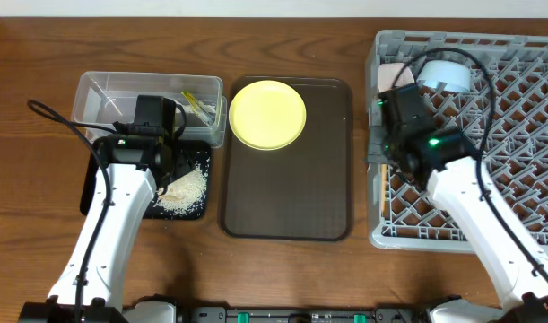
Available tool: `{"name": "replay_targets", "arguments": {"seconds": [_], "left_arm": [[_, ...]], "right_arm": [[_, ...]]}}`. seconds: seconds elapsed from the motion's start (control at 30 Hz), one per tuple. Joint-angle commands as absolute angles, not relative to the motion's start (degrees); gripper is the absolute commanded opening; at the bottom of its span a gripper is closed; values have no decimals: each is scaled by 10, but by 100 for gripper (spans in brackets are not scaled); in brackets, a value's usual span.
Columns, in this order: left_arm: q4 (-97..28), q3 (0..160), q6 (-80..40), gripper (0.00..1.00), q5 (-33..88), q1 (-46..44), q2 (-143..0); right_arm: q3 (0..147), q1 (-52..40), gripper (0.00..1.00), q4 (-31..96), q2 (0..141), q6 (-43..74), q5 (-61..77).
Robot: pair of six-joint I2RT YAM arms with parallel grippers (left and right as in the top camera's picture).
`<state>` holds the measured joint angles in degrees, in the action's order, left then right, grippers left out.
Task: Sort waste into correct bins and load items into the dishwasher rack
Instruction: 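Reach the right gripper to the yellow plate edge and grasp it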
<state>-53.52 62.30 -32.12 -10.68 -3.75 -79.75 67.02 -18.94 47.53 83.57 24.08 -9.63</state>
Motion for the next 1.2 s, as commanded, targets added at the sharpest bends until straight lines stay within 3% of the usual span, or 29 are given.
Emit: {"name": "replay_targets", "arguments": {"seconds": [0.0,0.3,0.6,0.67,0.77,0.93,1.17], "left_arm": [[-535,621,-316,79,-110,-36,-794],[-535,621,-316,79,-110,-36,-794],[-535,621,-316,79,-110,-36,-794],[-535,621,-316,79,-110,-36,-794],[-535,621,-316,79,-110,-36,-794],[-533,621,-316,79,-110,-36,-794],[-533,621,-316,79,-110,-36,-794]], "right_arm": [[672,-159,1,490,857,230,-111],[672,-139,2,486,916,206,-83],[673,-142,29,475,913,204,-83],[674,-142,31,466,900,200,-82],[674,-145,35,435,872,172,-58],[674,-160,51,333,846,149,25],[674,-201,56,220,883,149,46]]}}
